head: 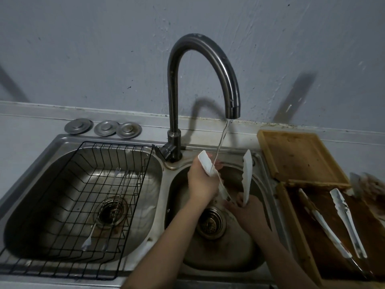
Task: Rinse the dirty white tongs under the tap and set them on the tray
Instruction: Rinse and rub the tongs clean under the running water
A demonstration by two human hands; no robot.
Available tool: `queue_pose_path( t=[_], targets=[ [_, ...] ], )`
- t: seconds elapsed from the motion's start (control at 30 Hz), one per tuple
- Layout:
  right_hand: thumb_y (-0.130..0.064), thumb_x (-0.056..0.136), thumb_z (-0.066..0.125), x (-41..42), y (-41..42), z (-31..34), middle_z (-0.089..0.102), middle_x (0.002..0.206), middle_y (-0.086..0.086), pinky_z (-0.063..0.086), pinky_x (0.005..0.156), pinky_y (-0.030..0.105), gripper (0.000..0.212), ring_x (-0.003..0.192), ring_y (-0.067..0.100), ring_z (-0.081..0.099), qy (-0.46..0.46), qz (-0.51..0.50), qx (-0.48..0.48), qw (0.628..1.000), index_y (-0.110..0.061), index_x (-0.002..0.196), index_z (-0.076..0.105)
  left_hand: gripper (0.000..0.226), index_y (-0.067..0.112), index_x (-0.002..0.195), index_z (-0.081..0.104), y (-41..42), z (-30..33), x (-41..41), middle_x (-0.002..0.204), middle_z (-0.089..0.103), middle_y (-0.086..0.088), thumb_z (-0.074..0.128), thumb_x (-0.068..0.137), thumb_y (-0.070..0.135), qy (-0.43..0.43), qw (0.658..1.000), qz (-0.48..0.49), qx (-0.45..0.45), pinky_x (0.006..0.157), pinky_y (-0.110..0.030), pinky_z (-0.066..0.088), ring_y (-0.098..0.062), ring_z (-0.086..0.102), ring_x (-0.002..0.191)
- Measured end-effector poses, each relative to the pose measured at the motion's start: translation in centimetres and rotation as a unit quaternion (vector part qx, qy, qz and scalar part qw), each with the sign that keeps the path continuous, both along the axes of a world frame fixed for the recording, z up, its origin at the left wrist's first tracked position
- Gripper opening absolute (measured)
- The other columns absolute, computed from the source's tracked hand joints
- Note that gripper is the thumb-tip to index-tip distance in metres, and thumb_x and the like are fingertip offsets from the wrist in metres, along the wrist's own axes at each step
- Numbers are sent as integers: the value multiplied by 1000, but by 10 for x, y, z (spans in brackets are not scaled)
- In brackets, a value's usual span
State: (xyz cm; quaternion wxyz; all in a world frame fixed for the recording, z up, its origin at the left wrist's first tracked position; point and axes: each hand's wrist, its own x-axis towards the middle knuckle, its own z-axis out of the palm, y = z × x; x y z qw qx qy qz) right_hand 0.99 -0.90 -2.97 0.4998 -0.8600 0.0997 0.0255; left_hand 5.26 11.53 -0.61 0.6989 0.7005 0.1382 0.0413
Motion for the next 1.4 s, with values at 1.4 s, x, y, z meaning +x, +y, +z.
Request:
queue_pose_path(
  t=[1.4],
  targets=[
    [-11,88,61,7,-12,29,29,40,-4,14,35,13,48,33,6,18,318,85,208,921,-21,45,41,51,2,114,52,28,-21,-4,103,67,-8,69,70,-18,74,977,-147,-135,79,-32,58,-18,69,90]
  ],
)
